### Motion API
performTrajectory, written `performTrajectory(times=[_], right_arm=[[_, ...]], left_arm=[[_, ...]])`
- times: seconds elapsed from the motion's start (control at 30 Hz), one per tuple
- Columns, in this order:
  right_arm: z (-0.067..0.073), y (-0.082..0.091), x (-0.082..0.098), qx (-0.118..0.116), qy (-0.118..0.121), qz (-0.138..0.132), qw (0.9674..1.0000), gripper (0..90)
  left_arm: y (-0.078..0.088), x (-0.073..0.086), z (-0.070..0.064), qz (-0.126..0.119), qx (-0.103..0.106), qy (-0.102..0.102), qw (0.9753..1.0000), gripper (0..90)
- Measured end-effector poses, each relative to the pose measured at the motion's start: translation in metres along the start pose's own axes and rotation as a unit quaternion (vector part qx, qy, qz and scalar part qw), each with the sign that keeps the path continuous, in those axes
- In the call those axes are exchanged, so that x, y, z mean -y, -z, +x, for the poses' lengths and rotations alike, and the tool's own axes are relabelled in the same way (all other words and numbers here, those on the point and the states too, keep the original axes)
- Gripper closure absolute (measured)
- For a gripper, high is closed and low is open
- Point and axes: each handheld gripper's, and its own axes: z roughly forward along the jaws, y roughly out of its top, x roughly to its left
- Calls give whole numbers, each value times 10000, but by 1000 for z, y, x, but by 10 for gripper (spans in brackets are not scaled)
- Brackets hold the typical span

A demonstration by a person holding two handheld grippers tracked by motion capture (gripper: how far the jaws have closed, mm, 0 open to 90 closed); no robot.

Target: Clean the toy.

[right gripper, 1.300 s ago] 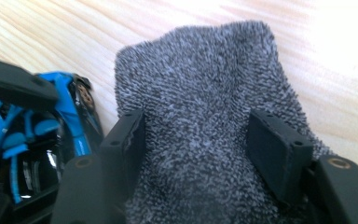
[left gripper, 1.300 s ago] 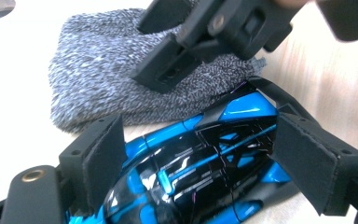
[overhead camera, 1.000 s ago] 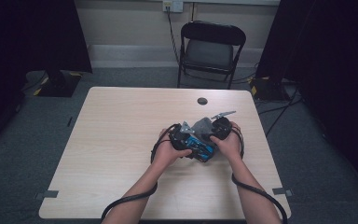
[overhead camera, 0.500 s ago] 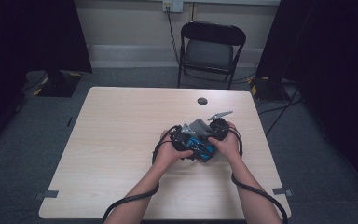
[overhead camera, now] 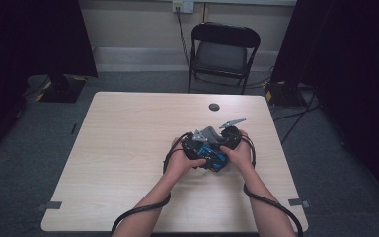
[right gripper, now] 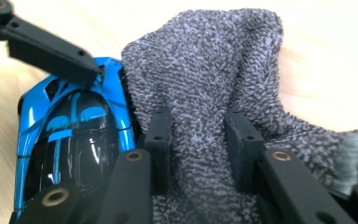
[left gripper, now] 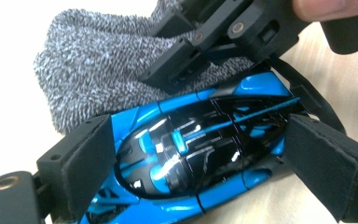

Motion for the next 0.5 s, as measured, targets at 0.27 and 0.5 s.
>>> performTrajectory(times=[0.27,0.5], right_arm=[[0,-1,0,-93,99,18,9999,726],[-2,2,-3,-203,311,152,9992,754]], left_arm=[[-2,-1,-1,27,-23,27,10000,92],[-2,-1,0,28,-22,28,10000,92]])
